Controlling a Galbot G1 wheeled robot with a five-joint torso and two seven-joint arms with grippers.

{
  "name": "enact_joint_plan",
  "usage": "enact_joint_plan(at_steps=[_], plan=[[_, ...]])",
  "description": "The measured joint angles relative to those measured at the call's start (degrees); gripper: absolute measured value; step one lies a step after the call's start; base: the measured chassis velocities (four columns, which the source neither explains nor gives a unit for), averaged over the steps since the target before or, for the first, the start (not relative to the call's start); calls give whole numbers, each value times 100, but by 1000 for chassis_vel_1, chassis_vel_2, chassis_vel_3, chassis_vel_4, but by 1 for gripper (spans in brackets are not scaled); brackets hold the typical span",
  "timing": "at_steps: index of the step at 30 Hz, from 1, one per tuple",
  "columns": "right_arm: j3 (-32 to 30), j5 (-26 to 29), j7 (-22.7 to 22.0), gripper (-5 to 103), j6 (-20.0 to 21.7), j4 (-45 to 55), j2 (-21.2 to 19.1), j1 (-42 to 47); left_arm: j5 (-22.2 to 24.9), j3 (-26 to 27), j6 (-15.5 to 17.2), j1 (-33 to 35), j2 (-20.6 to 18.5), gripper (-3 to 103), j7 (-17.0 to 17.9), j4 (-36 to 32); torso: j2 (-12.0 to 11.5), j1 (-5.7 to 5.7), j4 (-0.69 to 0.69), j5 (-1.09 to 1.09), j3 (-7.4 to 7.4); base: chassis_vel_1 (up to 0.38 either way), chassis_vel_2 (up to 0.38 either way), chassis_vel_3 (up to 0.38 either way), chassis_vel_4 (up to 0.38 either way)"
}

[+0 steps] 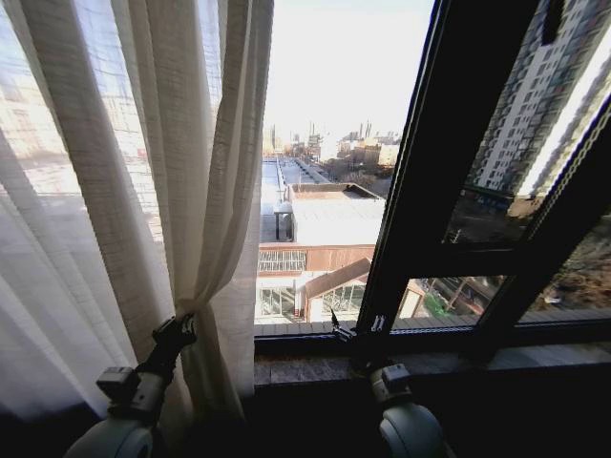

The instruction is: Open the curtains by pulling them apart, changing their state from closed to fully open.

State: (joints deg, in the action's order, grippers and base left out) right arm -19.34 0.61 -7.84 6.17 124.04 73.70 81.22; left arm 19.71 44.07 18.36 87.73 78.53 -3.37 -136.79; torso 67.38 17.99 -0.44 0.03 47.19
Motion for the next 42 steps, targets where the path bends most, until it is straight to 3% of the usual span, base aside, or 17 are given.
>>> enact_joint_plan(at_steps=[42], plan=[[-7,-8,-13,100,-33,42,-9,31,-10,6,-19,31,8,0,-8,-21,0,0,0,-2,0,63,64,-65,-60]])
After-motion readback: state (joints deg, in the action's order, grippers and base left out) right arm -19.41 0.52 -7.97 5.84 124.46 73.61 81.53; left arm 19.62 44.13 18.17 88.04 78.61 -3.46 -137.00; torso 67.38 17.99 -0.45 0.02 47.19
